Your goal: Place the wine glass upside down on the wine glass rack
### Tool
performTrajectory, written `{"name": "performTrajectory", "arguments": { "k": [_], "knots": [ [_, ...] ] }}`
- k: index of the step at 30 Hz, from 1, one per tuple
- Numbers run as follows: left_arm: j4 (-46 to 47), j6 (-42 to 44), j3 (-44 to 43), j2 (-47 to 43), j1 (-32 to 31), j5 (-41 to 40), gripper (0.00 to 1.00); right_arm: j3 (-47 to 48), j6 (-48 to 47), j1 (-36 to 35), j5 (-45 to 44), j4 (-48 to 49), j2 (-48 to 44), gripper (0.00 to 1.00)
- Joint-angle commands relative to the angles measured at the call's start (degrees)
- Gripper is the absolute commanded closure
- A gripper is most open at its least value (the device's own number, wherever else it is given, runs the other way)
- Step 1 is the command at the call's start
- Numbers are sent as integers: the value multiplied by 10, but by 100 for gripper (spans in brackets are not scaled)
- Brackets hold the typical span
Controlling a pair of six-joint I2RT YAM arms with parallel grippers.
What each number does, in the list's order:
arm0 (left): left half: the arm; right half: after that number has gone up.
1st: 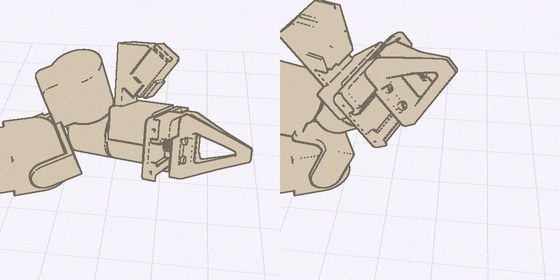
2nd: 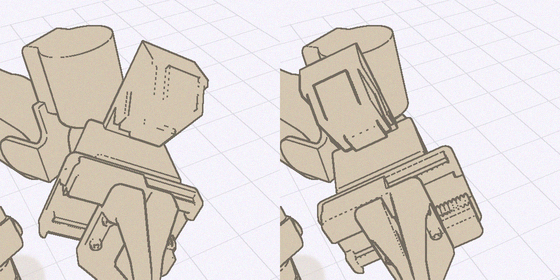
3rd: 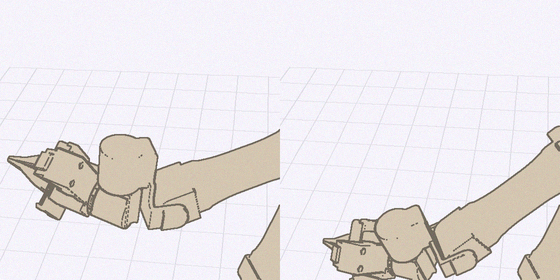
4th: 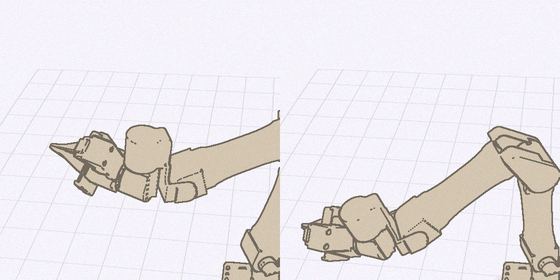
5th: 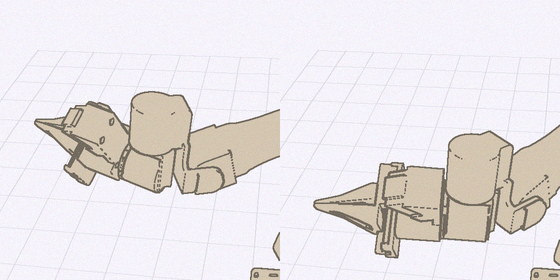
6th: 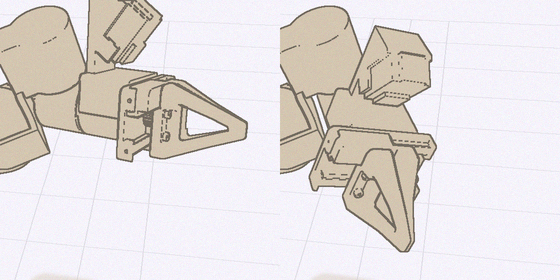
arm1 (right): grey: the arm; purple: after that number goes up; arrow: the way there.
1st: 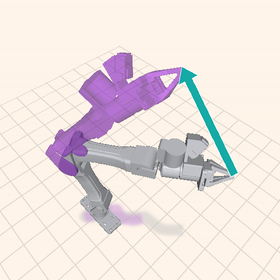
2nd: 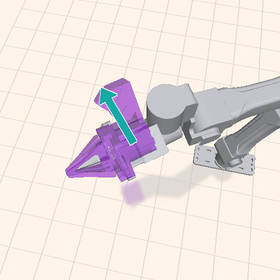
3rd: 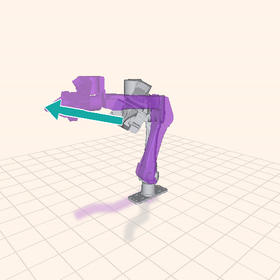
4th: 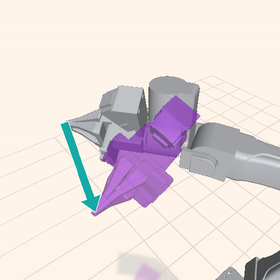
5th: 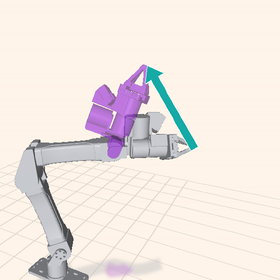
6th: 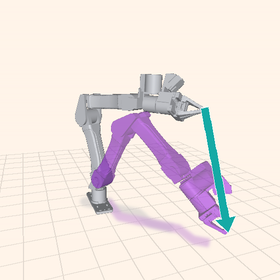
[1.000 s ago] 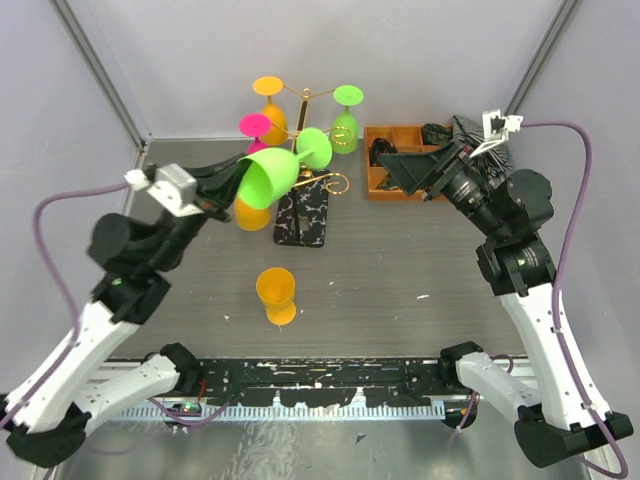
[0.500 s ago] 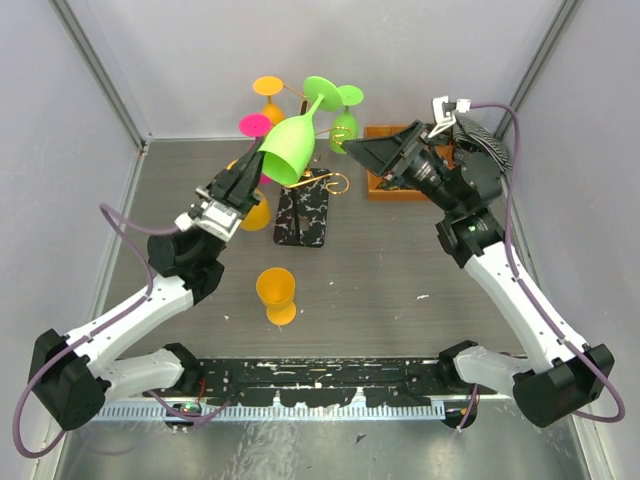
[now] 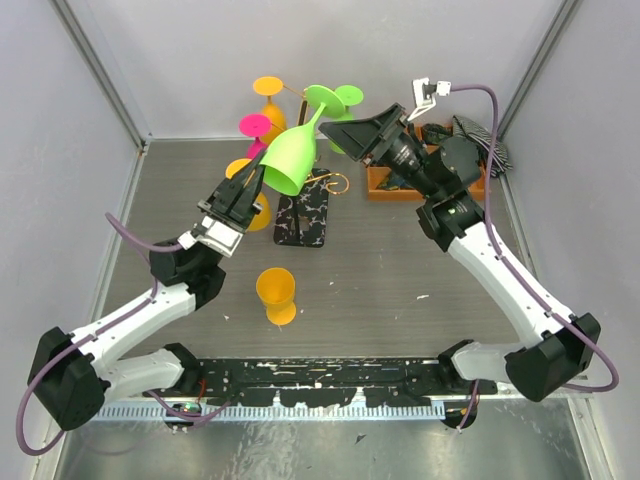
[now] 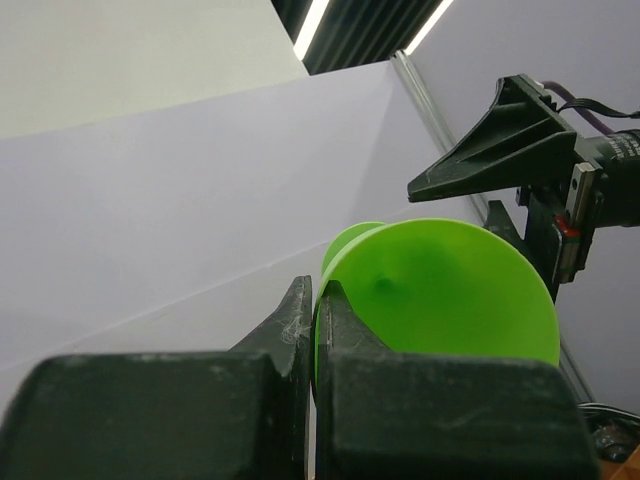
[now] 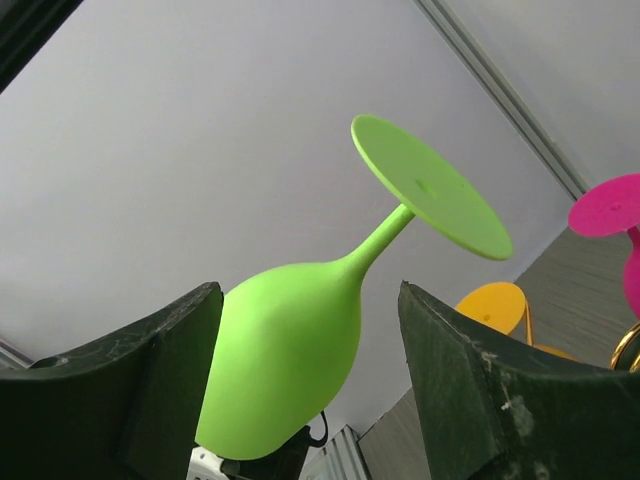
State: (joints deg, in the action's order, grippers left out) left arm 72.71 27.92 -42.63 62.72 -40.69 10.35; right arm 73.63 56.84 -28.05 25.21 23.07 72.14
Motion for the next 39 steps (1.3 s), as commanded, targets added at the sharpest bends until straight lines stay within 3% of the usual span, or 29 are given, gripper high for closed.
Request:
{"name": "performTrajectory", "arguments": {
  "k": [1, 15, 21, 24, 31, 39],
  "knots": [
    [47, 5, 1, -5, -4, 5, 100, 38, -5, -7, -24, 41, 15, 24],
    [70, 27, -10, 28, -15, 7, 100, 58, 10, -24, -46, 74, 62, 39],
    [80, 57, -12, 46, -22, -10, 100, 59, 8, -31, -42, 77, 63, 53],
    [83, 92, -15, 59, -34, -38, 100, 58, 7, -33, -41, 73, 63, 65],
    [93, 180, -27, 96, -71, -84, 100, 64, -11, -41, -53, 51, 65, 65],
    [93, 201, -31, 126, -95, -100, 100, 72, -23, -44, -62, 37, 74, 67]
  ]
}}
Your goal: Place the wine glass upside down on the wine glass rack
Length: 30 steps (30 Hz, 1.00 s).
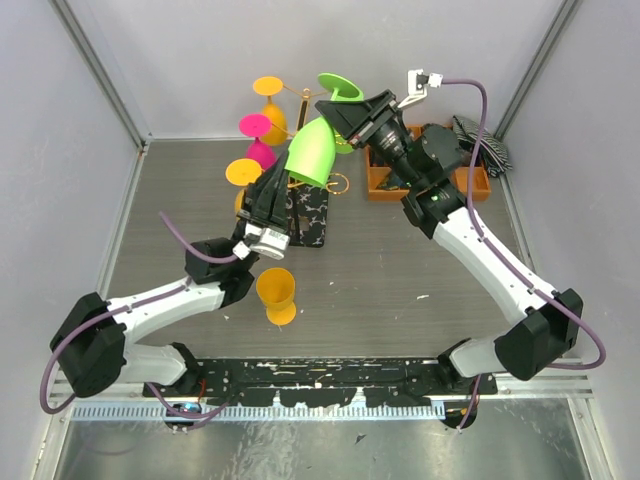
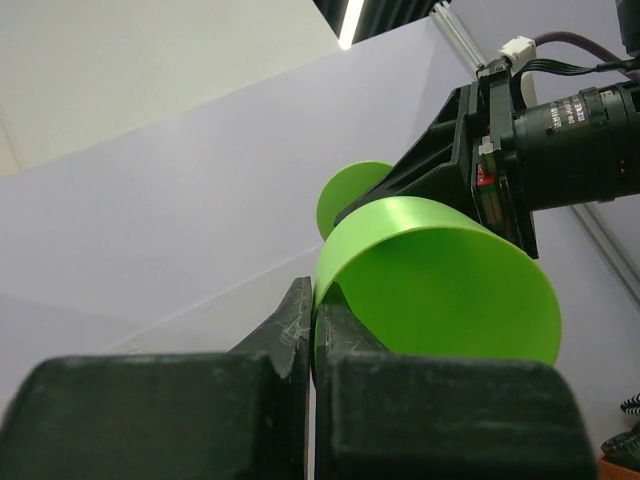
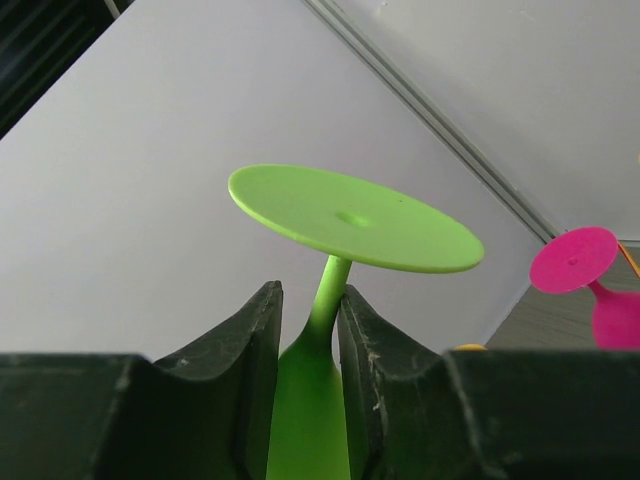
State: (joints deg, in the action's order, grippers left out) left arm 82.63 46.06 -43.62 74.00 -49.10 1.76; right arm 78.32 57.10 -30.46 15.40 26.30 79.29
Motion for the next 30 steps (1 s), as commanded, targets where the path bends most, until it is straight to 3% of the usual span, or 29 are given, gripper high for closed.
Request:
{"name": "performTrajectory", "arguments": {
  "k": [1, 5, 10, 13, 21, 25, 30],
  "knots": [
    [-6, 21, -21, 13, -12, -15, 100, 25, -27, -20, 35, 2, 4, 67],
    [-6, 22, -15, 10, -14, -16, 95, 30, -51, -20, 34, -13, 4, 72],
    [-8, 20, 16, -23, -14, -20, 60, 57, -144, -19, 2, -92, -12, 96],
    [-30, 13, 47, -58, -14, -31, 45, 67, -224, -19, -53, -140, -28, 99],
    [-201, -26, 106, -191, -14, -41, 36, 47, -415, -10, -195, -161, -65, 99],
    [-324, -63, 47, -249, -14, -108, 34, 25, -498, 1, -238, -144, -80, 99],
    [-433, -61, -54, -255, -12, -218, 27, -9, -558, 39, -226, -121, -97, 99]
  ]
}}
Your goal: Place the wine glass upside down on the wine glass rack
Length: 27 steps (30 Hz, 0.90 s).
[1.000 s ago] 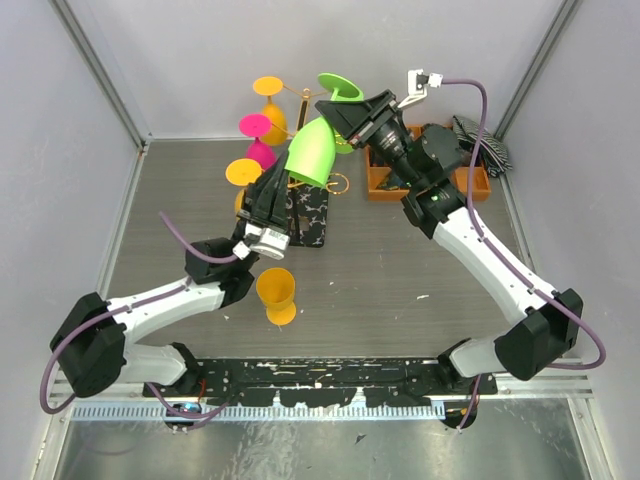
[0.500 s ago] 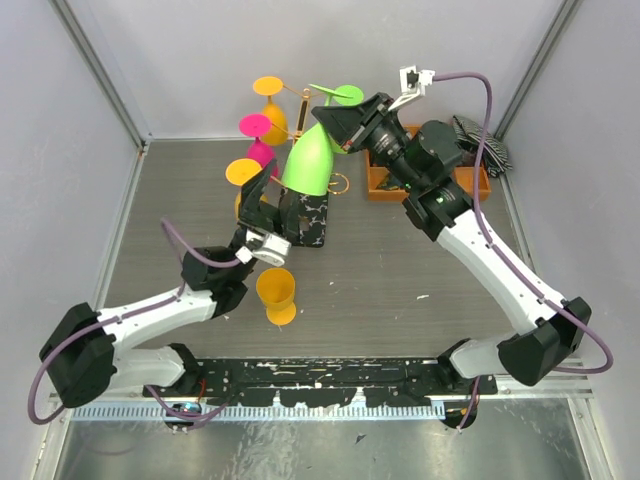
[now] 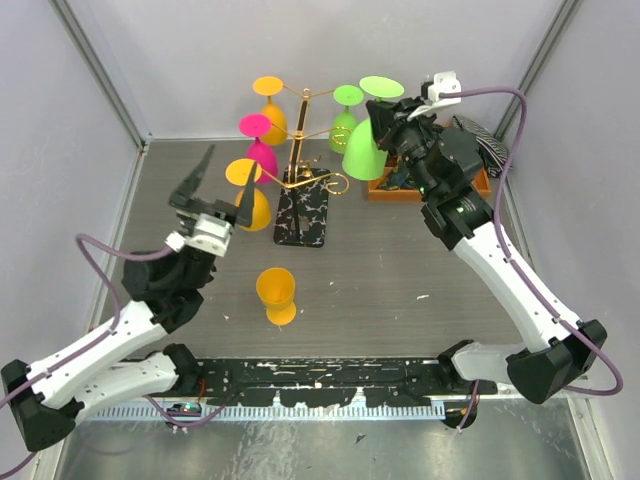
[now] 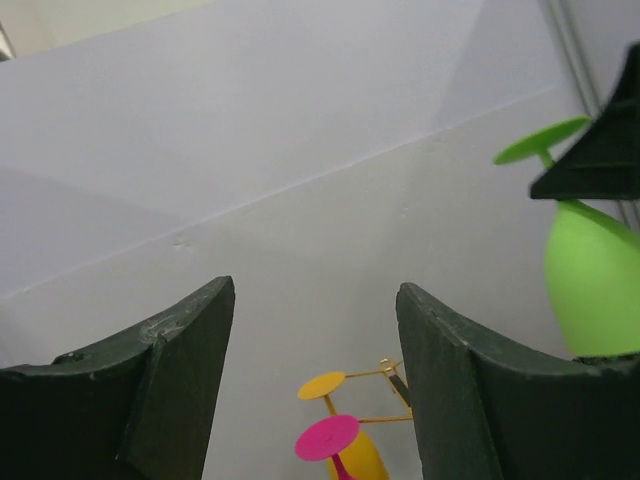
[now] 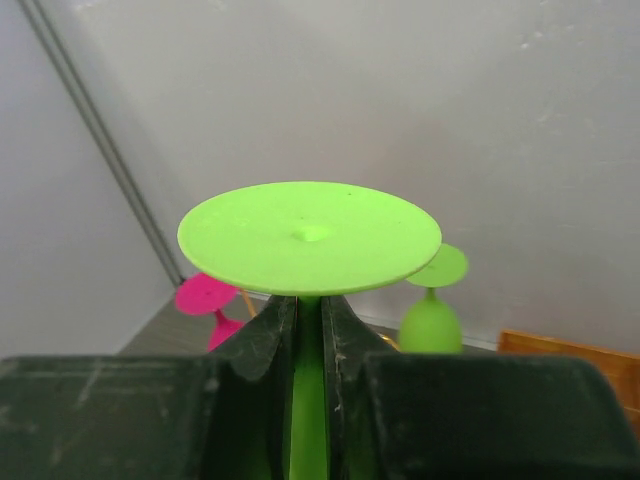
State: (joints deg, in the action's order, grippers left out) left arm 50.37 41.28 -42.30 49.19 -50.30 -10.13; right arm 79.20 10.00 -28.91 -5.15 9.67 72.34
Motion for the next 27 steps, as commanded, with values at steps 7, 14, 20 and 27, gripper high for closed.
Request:
{"name": "performTrajectory", "arguments": {
  "k": [7, 14, 20, 27],
  "knots": [
    [-173, -42, -109, -17, 15, -140, 20, -122, -149, 105, 41, 101, -41, 99],
    [-196, -73, -99, -41, 17, -129, 17, -280, -147, 148, 150, 284, -34, 99],
    [-212, -98, -110, -35, 16, -123, 15, -333, -131, 148, 255, 434, 40, 99],
    [-139, -71, -99, -3, 20, -189, 13, -354, -94, 147, 335, 608, 134, 99]
  ]
}}
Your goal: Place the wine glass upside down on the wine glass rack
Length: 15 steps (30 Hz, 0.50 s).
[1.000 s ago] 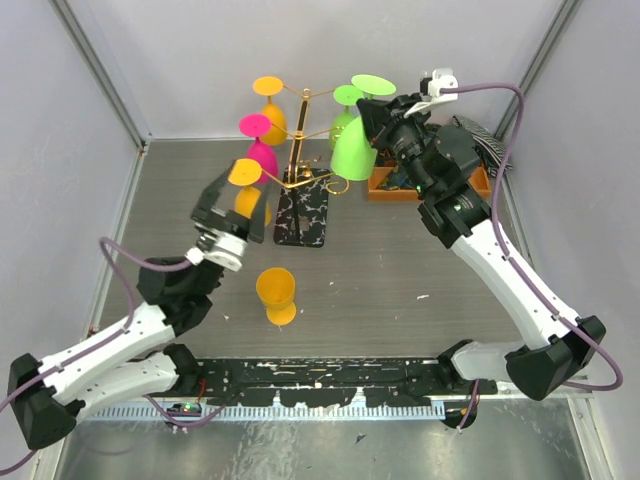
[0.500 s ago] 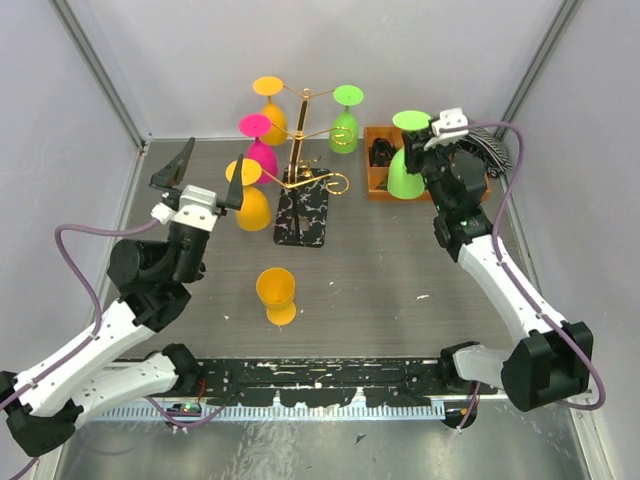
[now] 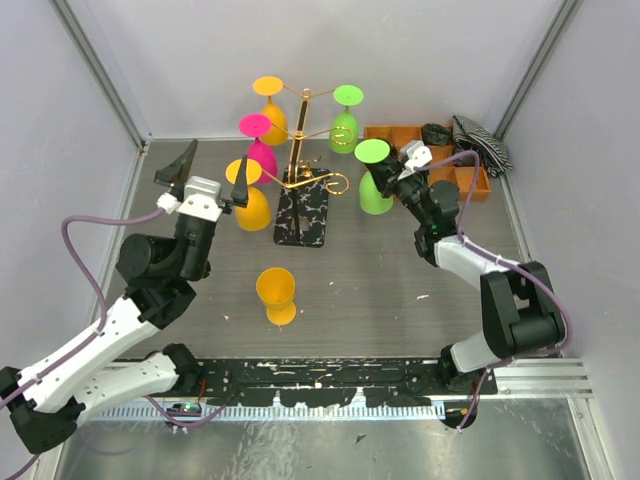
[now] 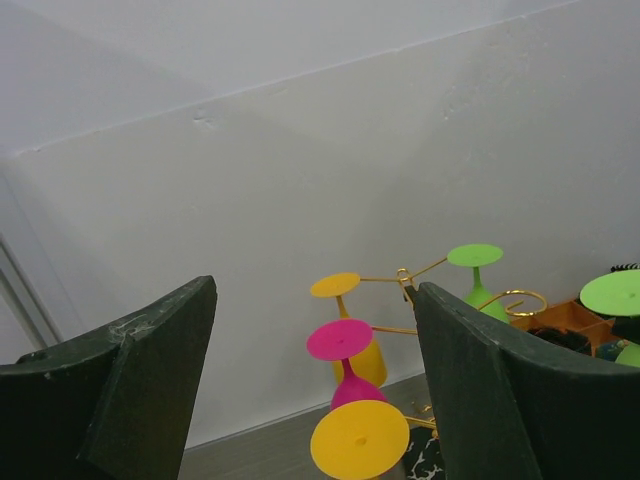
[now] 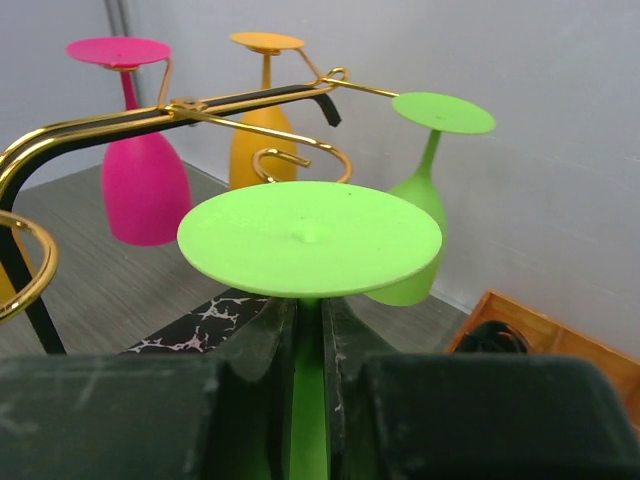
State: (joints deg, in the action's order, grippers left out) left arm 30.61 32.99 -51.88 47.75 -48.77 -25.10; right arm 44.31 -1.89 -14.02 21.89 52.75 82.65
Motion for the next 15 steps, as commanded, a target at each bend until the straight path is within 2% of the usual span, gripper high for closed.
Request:
{"name": "performTrajectory", "arguments": {
  "k": [1, 7, 11, 15],
  "knots": [
    [79, 12, 9, 14, 7, -40, 13, -8, 30, -2, 68, 198, 43, 99],
    [211, 8, 100, 15, 11, -46, 13, -10, 19, -28, 48, 240, 85, 99],
    [227, -11, 129, 10, 11, -41, 13, -5, 4, -52, 26, 264, 108, 99],
    [258, -20, 143, 24, 11, -25, 13, -7, 21, -63, 8, 341, 150, 98]
  ]
}}
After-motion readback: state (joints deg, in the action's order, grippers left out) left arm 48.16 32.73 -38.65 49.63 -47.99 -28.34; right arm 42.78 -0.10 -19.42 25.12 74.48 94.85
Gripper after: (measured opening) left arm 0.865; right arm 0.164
